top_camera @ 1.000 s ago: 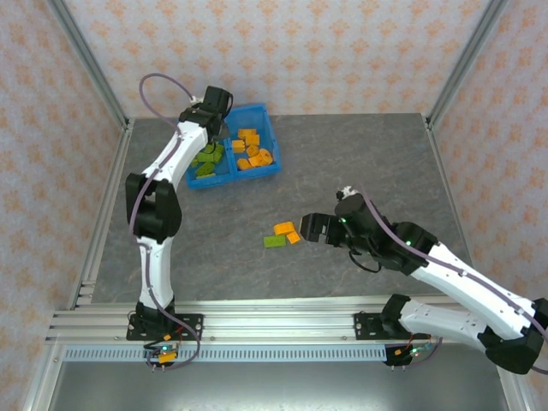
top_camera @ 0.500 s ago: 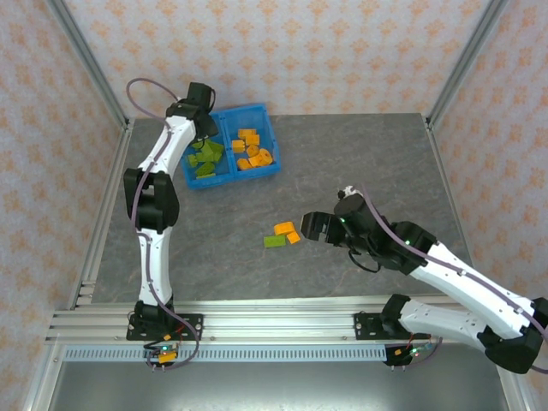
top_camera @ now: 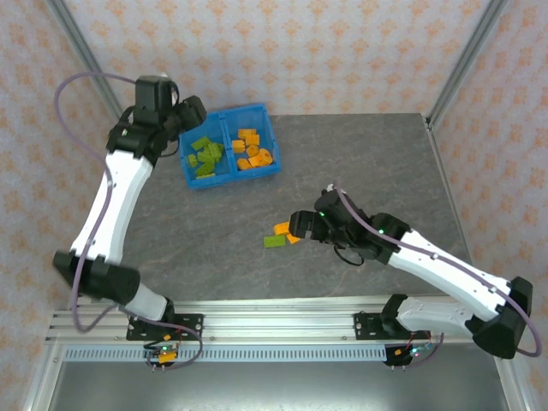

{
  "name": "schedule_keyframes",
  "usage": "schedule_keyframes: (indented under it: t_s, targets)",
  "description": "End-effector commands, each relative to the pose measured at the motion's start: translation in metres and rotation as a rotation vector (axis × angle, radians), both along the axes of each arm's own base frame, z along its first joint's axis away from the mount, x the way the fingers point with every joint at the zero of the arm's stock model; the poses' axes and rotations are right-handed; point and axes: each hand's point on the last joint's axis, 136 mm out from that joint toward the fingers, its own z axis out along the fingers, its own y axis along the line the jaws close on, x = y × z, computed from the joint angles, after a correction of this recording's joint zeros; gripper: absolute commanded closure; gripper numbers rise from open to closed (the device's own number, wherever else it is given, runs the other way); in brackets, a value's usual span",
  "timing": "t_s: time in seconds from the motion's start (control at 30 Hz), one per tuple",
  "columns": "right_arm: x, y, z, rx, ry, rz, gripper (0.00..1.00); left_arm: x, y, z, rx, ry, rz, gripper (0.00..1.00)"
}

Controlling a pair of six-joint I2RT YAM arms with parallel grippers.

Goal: Sort the legos into containers by color

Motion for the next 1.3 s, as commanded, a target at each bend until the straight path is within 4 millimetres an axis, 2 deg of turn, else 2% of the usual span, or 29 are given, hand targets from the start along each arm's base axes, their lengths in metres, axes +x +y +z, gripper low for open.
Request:
schedule_keyframes:
  t_s: [0.0, 0.1, 0.2, 0.27, 0.33, 0.37, 0.43, 0.53, 0.63, 0.73, 0.9, 0.97, 1.27]
  targets:
    - [0.007, 0.005, -0.013, -0.102, -0.005, 0.064, 0.01, -0.038, -0.035, -0.002, 0.124, -0.065, -0.256, 0.32]
    - [0.014, 0.013, -0.032, -0.17, 0.011, 0.11, 0.02, -0.089, -0.068, -0.016, 0.231, -0.102, -0.526, 0.16]
    - [0.019, 0.015, -0.058, -0.255, 0.04, 0.145, 0.03, -0.152, -0.103, -0.048, 0.321, -0.118, -0.895, 0.01]
    - [0.021, 0.016, -0.079, -0.313, 0.079, 0.159, 0.06, -0.193, -0.118, -0.073, 0.372, -0.144, -1.105, 0.0]
    - [0.022, 0.018, -0.099, -0.34, 0.116, 0.171, 0.1, -0.225, -0.128, -0.093, 0.394, -0.188, -1.266, 0.0]
    - [0.024, 0.018, -0.106, -0.347, 0.127, 0.17, 0.12, -0.239, -0.132, -0.102, 0.395, -0.218, -1.336, 0.0]
    - [0.027, 0.018, -0.121, -0.359, 0.157, 0.167, 0.17, -0.255, -0.137, -0.116, 0.391, -0.264, -1.409, 0.0]
    - [0.034, 0.017, -0.134, -0.389, 0.205, 0.148, 0.26, -0.268, -0.141, -0.133, 0.381, -0.283, -1.482, 0.0]
    - [0.038, 0.019, -0.144, -0.405, 0.228, 0.143, 0.3, -0.278, -0.141, -0.156, 0.376, -0.232, -1.564, 0.0]
    - [0.04, 0.023, -0.152, -0.412, 0.253, 0.151, 0.32, -0.277, -0.143, -0.172, 0.352, -0.161, -1.593, 0.01]
    - [0.047, 0.028, -0.159, -0.415, 0.252, 0.146, 0.34, -0.269, -0.148, -0.181, 0.342, -0.146, -1.593, 0.01]
    - [0.049, 0.026, -0.164, -0.415, 0.264, 0.131, 0.38, -0.267, -0.148, -0.183, 0.346, -0.147, -1.592, 0.01]
    - [0.047, 0.032, -0.186, -0.387, 0.316, 0.134, 0.48, -0.267, -0.148, -0.193, 0.339, -0.12, -1.605, 0.01]
